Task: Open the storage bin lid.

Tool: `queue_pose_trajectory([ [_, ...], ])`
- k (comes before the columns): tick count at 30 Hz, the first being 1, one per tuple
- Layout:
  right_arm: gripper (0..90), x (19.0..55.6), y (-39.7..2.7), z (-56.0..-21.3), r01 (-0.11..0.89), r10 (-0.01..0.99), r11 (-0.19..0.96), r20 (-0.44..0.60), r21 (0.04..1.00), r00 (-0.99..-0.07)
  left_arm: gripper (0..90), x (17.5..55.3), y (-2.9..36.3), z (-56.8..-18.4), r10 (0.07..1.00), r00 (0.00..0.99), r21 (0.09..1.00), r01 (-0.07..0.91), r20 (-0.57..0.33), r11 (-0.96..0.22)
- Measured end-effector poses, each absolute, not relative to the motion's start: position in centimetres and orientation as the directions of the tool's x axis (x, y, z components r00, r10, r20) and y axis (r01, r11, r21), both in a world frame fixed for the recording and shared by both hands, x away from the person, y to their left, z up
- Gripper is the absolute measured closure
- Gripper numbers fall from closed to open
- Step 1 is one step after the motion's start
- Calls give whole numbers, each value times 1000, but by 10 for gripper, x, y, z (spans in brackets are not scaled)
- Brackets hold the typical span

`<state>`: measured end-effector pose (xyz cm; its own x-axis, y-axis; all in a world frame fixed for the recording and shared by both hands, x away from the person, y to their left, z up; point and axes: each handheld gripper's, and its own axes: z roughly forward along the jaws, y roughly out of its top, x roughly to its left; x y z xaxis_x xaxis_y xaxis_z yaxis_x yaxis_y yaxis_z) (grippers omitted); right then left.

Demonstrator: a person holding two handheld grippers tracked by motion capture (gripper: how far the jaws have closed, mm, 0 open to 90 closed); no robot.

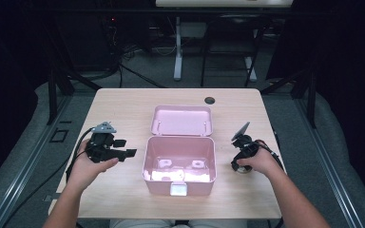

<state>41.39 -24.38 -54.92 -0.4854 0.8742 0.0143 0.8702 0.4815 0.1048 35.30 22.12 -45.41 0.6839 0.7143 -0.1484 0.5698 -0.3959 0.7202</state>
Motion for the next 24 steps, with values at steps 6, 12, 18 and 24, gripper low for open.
queue_pose_trajectory([
  [6, 194, 413, -243, -550, 873, 877, 476, 12, 102, -480, 382, 353, 222, -454, 712, 686, 720, 569, -150, -397],
  [12, 196, 413, -242, -550, 876, 880, 472, 12, 98, -475, 382, 353, 222, -453, 713, 685, 719, 571, -151, -396],
  [18, 196, 413, -242, -550, 874, 878, 475, 17, 98, -479, 382, 353, 222, -454, 714, 685, 719, 570, -149, -397],
  [24, 197, 413, -242, -549, 867, 870, 490, 6, 91, -493, 382, 353, 222, -453, 713, 684, 719, 572, -152, -395],
])
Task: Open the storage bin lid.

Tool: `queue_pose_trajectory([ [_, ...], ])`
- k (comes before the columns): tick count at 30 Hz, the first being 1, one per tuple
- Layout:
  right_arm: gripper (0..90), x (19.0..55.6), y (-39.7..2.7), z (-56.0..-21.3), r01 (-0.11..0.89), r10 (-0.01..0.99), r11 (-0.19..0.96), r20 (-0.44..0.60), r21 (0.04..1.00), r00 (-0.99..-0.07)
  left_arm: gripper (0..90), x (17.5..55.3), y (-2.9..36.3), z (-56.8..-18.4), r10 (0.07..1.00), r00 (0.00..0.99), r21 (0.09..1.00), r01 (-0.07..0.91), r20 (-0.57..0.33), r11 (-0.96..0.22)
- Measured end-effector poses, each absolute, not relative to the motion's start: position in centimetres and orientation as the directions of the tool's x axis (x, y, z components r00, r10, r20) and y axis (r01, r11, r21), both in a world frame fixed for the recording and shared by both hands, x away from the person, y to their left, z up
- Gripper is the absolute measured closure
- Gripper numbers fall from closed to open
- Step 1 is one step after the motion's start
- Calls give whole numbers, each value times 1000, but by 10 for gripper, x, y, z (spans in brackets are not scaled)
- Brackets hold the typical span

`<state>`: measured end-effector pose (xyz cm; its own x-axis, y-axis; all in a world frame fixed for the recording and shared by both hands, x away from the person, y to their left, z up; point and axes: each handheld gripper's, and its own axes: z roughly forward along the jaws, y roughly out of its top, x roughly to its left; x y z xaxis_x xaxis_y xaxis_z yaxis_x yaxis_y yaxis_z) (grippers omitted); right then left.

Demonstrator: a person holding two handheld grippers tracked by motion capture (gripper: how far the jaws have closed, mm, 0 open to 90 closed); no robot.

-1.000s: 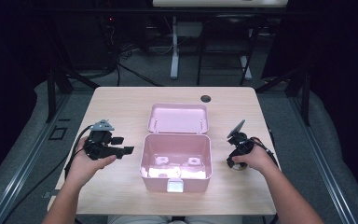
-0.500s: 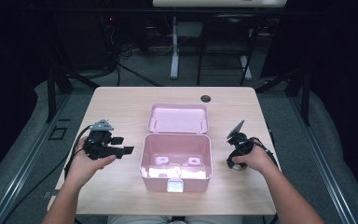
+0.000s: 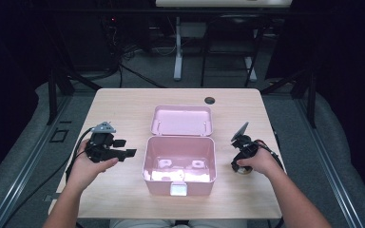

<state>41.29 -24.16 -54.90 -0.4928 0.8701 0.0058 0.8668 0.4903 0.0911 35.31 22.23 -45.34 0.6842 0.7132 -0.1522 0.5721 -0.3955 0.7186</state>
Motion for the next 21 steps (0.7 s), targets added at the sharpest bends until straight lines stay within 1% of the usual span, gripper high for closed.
queue_pose_trajectory([
  [16, 198, 411, -230, -522, 836, 842, 537, -16, 111, -539, 382, 353, 222, -453, 713, 685, 720, 570, -152, -394],
  [18, 198, 410, -228, -517, 832, 838, 544, -14, 112, -546, 382, 353, 222, -453, 712, 685, 721, 570, -152, -394],
  [19, 198, 411, -228, -514, 830, 835, 550, -21, 98, -551, 382, 353, 222, -453, 713, 685, 721, 571, -153, -394],
  [21, 198, 410, -226, -510, 823, 829, 557, -22, 111, -558, 382, 353, 222, -453, 714, 684, 721, 571, -153, -392],
])
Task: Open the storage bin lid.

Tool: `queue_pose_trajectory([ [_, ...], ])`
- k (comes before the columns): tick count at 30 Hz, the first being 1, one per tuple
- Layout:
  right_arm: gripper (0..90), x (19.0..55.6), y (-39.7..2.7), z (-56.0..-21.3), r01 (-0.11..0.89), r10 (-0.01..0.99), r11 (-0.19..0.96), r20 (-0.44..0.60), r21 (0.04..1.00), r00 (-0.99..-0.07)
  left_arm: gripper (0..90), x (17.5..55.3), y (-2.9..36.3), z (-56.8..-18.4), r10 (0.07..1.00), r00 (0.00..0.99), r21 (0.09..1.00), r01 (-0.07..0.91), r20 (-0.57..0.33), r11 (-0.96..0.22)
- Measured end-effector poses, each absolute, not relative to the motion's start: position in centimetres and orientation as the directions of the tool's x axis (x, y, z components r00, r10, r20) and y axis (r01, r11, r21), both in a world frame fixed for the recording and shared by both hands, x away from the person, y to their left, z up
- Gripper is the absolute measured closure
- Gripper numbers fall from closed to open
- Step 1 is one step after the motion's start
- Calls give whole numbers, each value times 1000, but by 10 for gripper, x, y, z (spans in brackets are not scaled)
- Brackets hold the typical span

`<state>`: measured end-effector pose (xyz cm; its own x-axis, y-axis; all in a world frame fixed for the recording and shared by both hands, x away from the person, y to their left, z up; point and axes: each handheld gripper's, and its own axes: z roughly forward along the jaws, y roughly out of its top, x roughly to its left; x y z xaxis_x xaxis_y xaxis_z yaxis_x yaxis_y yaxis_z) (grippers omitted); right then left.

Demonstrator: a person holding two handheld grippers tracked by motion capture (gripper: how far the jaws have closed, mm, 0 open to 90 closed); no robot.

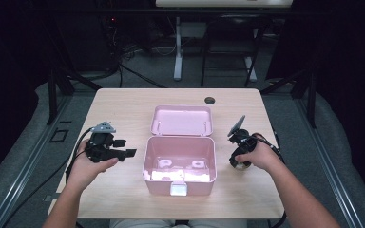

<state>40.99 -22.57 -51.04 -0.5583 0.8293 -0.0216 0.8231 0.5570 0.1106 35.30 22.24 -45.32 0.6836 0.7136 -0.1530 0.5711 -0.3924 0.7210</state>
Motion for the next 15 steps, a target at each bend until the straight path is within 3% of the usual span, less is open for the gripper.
queue_pose_trajectory([
  [15, 198, 407, -215, -476, 790, 797, 602, -23, 115, -604, 382, 353, 224, -453, 713, 682, 723, 574, -161, -385],
])
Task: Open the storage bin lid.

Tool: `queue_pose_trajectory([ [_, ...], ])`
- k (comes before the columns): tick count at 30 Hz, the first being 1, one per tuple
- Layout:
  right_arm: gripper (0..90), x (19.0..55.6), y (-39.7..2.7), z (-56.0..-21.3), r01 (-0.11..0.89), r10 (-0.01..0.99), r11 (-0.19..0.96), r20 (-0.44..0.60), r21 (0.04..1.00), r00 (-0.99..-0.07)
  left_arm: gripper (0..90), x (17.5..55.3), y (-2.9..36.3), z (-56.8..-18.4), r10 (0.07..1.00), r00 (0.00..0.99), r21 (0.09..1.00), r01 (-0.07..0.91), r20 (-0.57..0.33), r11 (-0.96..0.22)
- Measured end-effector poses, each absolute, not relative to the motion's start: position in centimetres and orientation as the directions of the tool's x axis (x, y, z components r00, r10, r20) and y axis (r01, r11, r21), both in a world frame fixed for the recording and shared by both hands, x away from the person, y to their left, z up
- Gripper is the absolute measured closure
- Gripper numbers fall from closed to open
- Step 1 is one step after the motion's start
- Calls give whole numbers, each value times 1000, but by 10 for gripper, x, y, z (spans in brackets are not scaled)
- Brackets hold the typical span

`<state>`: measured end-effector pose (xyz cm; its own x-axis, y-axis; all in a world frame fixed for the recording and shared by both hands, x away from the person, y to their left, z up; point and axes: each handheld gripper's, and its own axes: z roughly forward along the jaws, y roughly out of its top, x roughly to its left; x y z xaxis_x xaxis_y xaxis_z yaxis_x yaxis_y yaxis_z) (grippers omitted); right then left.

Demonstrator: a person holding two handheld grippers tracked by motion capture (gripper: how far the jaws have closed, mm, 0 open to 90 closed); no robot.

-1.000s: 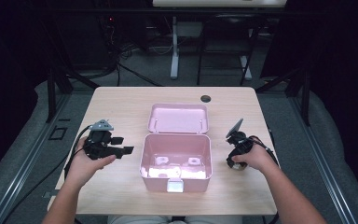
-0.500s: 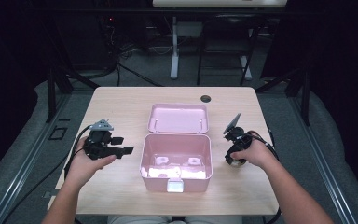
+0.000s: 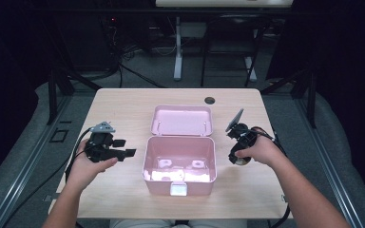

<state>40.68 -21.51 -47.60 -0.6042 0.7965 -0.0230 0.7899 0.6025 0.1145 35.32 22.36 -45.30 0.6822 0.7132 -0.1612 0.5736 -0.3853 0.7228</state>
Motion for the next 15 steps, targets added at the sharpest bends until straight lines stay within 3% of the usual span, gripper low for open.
queue_pose_trajectory([
  [15, 199, 402, -211, -446, 702, 708, 702, -14, 119, -706, 382, 354, 225, -453, 714, 681, 726, 573, -163, -381],
])
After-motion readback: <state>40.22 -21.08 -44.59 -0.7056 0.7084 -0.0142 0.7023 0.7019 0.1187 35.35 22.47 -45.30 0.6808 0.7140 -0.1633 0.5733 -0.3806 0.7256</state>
